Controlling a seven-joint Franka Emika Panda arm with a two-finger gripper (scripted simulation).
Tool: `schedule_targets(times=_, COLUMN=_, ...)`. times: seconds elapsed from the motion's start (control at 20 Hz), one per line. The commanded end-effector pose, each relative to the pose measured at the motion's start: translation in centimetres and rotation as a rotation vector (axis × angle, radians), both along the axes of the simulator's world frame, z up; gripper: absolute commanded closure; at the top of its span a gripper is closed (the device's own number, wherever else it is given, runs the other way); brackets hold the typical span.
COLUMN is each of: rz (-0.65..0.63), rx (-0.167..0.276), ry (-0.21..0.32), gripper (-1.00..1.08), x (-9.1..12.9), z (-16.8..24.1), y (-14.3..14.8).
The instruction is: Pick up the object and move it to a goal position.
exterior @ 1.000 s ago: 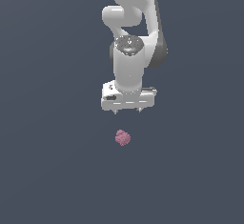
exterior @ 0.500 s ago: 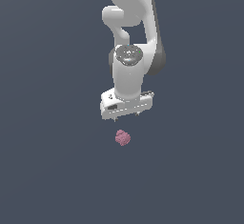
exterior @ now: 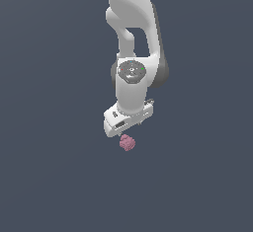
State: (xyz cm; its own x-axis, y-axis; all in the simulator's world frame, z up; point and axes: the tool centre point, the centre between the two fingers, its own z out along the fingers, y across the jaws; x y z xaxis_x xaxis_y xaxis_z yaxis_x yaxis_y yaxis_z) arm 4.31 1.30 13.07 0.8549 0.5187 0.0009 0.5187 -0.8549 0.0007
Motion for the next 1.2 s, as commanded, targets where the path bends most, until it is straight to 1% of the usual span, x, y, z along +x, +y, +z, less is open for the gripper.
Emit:
schedule_targets(times=0.0, rz=0.071, rx=-0.001, ry=0.000, gripper=-0.92, x=0.5, z=-0.7, y=-0.2)
schedule_targets(times=0.25, rz=0.194, rx=-0.001, ry=0.001, gripper=-0.92, x=1.3, z=-1.9, y=-0.5)
schedule_targets(times=0.55, rz=0.295, rx=-0.001, ry=0.001, gripper=-0.92, x=2.0, z=-3.0, y=-0.8)
schedule_targets(times=0.85, rz=0.345, rx=0.000, ry=0.001, gripper=-0.92, x=2.3, z=-3.5, y=-0.9)
schedule_targets(times=1.15, rz=0.346, rx=0.000, ry=0.002, gripper=-0.92, x=2.3, z=-3.7, y=-1.0)
